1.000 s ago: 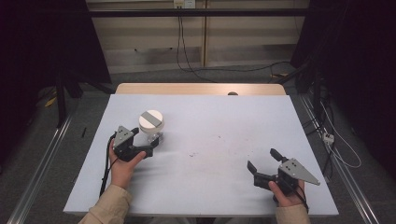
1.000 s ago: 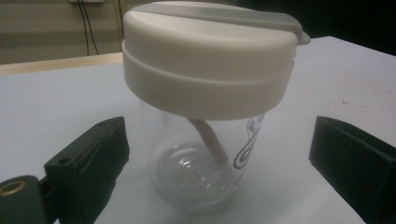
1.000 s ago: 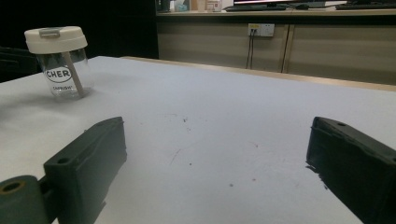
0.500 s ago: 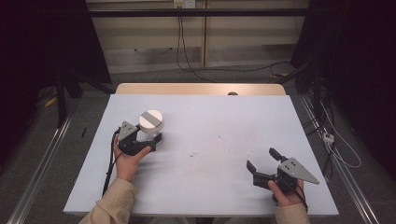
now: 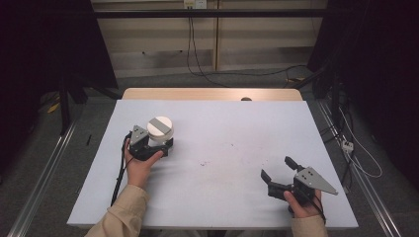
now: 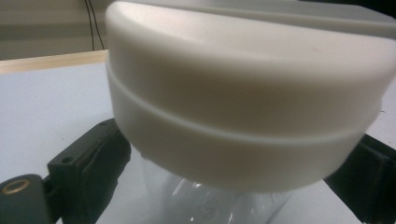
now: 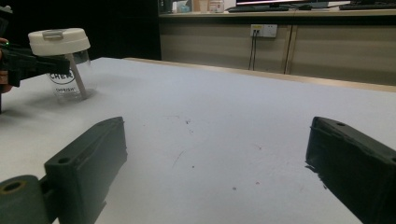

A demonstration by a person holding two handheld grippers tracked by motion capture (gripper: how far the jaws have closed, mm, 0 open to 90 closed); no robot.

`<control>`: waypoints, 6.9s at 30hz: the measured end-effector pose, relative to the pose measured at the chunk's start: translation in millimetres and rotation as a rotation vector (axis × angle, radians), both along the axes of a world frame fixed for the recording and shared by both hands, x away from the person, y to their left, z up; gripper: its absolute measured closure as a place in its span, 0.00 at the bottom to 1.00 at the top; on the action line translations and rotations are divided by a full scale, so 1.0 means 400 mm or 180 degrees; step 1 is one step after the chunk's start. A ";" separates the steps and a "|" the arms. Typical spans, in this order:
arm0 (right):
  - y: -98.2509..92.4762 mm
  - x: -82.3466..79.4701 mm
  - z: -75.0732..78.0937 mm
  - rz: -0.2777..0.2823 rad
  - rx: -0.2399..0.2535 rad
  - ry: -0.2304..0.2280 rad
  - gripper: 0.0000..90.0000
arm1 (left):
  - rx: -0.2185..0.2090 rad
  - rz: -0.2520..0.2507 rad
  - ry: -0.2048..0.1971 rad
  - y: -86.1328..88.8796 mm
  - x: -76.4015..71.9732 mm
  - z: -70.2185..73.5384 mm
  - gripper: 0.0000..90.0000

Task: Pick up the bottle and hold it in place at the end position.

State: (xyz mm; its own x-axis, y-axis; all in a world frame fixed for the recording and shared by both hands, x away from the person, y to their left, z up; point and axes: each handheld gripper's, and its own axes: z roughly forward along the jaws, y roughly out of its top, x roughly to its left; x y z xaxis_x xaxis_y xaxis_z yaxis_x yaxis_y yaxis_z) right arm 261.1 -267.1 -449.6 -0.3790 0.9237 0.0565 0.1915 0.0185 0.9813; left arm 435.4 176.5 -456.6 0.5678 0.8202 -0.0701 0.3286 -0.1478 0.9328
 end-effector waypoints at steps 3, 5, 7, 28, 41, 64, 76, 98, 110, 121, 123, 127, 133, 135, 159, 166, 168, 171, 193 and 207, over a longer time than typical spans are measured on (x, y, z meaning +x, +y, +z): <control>0.000 0.000 0.000 0.0002 0.0002 0.0003 0.05 | 0.0044 0.0004 0.0028 -0.005 0.005 -0.002 0.08; 0.001 0.000 0.000 0.0002 0.0001 0.0003 0.05 | 0.0049 0.0010 0.0033 -0.006 0.007 -0.002 0.09; 0.001 0.000 0.000 0.0003 0.0002 0.0001 0.05 | 0.0006 0.0016 0.0028 -0.007 0.012 -0.003 0.10; 0.001 0.001 0.000 0.0014 -0.0002 0.0000 0.06 | -0.0009 -0.0011 -0.0068 -0.020 0.026 -0.003 0.19; 0.001 0.001 0.001 0.0022 -0.0004 -0.0013 0.06 | -0.0046 -0.0215 -0.0190 -0.029 0.024 0.005 0.20; -0.001 0.002 -0.001 0.0016 -0.0003 -0.0005 0.06 | -0.0187 -0.0641 -0.0240 -0.119 0.035 0.021 0.21; 0.001 0.003 -0.002 0.0028 -0.0015 0.0005 0.06 | -0.0187 -0.0715 -0.0221 -0.149 0.043 0.021 0.21; 0.003 0.002 -0.003 0.0057 -0.0031 0.0017 0.06 | -0.0225 -0.0882 -0.0208 -0.223 0.059 0.022 0.21; 0.007 0.002 -0.004 0.0083 -0.0061 0.0023 0.06 | -0.0231 -0.0903 -0.0183 -0.242 0.062 0.017 0.21; 0.008 0.001 -0.004 0.0098 -0.0090 0.0022 0.06 | -0.0221 -0.0935 -0.0185 -0.253 0.066 0.021 0.21; 0.008 0.001 -0.004 0.0096 -0.0090 0.0023 0.06 | -0.0225 -0.0937 -0.0189 -0.255 0.065 0.022 0.21; 0.008 0.000 -0.004 0.0092 -0.0087 0.0028 0.07 | -0.0210 -0.0960 -0.0186 -0.260 0.066 0.023 0.21; 0.009 0.000 -0.004 0.0096 -0.0087 0.0022 0.07 | -0.0214 -0.0997 -0.0181 -0.267 0.070 0.023 0.21; 0.009 0.000 -0.004 0.0091 -0.0091 0.0020 0.07 | -0.0215 -0.1010 -0.0183 -0.272 0.071 0.024 0.21; 0.008 -0.003 -0.004 0.0075 -0.0105 0.0021 0.07 | -0.0263 -0.1064 -0.0183 -0.310 0.084 0.023 0.21; 0.005 -0.004 -0.005 0.0079 -0.0113 0.0016 0.07 | -0.0249 -0.1081 -0.0184 -0.320 0.088 0.020 0.21; 0.006 -0.004 -0.005 0.0079 -0.0109 0.0022 0.07 | -0.0248 -0.1082 -0.0180 -0.321 0.089 0.019 0.21; 0.006 -0.003 -0.007 0.0083 -0.0116 0.0034 0.07 | -0.0265 -0.1076 -0.0171 -0.327 0.090 0.017 0.21; 0.004 -0.001 -0.009 0.0067 -0.0126 0.0048 0.07 | -0.0221 -0.1153 -0.0145 -0.357 0.098 0.004 0.21; 0.005 -0.002 -0.008 0.0076 -0.0131 0.0042 0.07 | -0.0162 -0.1157 -0.0164 -0.388 0.106 0.002 0.21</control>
State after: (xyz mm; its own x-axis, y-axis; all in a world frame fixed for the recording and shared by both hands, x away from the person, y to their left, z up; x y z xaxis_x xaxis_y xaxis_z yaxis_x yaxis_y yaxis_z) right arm 260.4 -265.3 -453.0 -0.4005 0.9160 0.0238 0.2033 0.0635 0.9771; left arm 477.8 21.4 -455.7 0.8252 0.5606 -0.0693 0.2155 -0.1991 0.9560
